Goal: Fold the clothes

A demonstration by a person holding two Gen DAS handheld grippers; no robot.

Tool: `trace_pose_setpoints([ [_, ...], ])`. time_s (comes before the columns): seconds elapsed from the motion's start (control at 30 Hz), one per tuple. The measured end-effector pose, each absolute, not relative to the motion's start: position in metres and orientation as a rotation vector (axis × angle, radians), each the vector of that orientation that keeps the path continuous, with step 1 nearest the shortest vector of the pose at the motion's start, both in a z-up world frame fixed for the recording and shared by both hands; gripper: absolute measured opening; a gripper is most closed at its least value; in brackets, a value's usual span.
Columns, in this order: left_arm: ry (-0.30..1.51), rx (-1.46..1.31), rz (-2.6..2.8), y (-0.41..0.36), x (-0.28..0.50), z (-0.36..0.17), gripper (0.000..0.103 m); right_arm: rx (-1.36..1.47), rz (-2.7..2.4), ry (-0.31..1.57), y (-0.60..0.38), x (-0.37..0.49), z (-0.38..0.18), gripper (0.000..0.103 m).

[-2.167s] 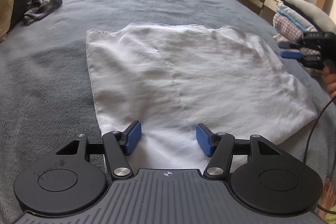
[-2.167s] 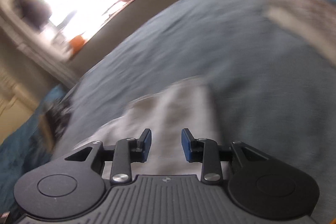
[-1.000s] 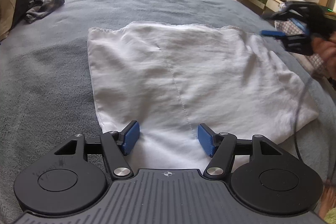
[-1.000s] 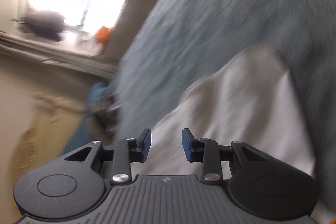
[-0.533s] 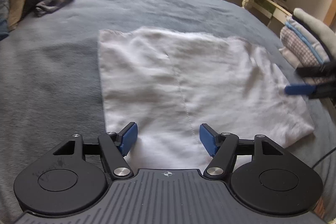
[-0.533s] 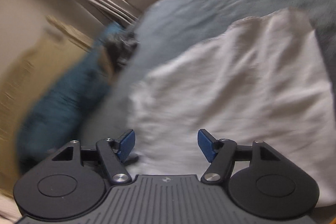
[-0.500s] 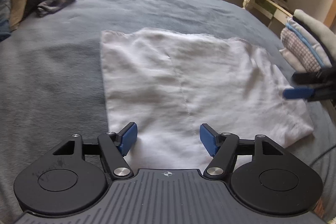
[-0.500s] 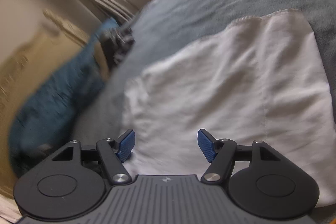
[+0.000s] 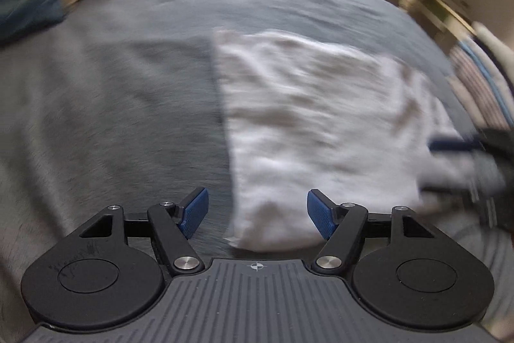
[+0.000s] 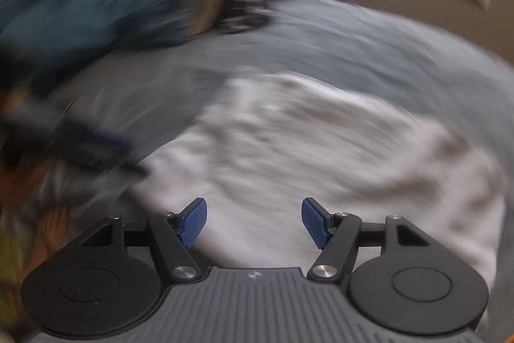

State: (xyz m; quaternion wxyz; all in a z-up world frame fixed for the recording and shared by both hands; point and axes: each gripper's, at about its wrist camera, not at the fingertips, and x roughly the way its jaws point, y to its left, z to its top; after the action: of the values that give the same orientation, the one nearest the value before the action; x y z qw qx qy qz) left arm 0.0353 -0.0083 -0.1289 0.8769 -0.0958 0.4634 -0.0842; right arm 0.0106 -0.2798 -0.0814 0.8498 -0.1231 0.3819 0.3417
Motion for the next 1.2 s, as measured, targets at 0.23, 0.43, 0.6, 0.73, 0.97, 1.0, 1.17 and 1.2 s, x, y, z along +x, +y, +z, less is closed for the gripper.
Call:
trace_pose_setpoints([
  [0.23, 0.992, -0.290, -0.047, 0.017, 0.050, -0.135, 0.068, -0.657, 0.981, 0.643, -0.196, -0.029, -0.097, 0.068],
  [0.43, 0.989, -0.340, -0.045, 0.027, 0.051, -0.138, 0.068, -0.838, 1.031, 0.582, -0.154, -0.039, -0.130, 0.063],
  [0.6, 0.984, -0.375, -0.078, 0.032, 0.052, -0.141, 0.068, -0.874, 0.998, 0.581, -0.143, -0.038, -0.148, 0.055],
  [0.73, 0.970, -0.421, -0.115, 0.035, 0.053, -0.141, 0.068, -0.834, 0.972, 0.603, -0.142, -0.033, -0.150, 0.046],
  [0.97, 0.938, -0.480, -0.201, 0.037, 0.055, -0.132, 0.068, -0.531, 0.857, 0.752, -0.165, 0.007, -0.133, 0.003],
  [1.0, 0.938, -0.493, -0.207, 0.038, 0.055, -0.131, 0.068, -0.477, 0.837, 0.776, -0.170, 0.014, -0.130, 0.002],
  [1.17, 0.978, -0.694, -0.222, 0.052, 0.063, -0.137, 0.069, 0.001, 0.719, 0.900, -0.225, 0.054, -0.117, 0.001],
  [1.2, 0.993, -0.755, -0.223, 0.055, 0.066, -0.141, 0.069, 0.083, 0.697, 0.918, -0.237, 0.060, -0.117, 0.001],
])
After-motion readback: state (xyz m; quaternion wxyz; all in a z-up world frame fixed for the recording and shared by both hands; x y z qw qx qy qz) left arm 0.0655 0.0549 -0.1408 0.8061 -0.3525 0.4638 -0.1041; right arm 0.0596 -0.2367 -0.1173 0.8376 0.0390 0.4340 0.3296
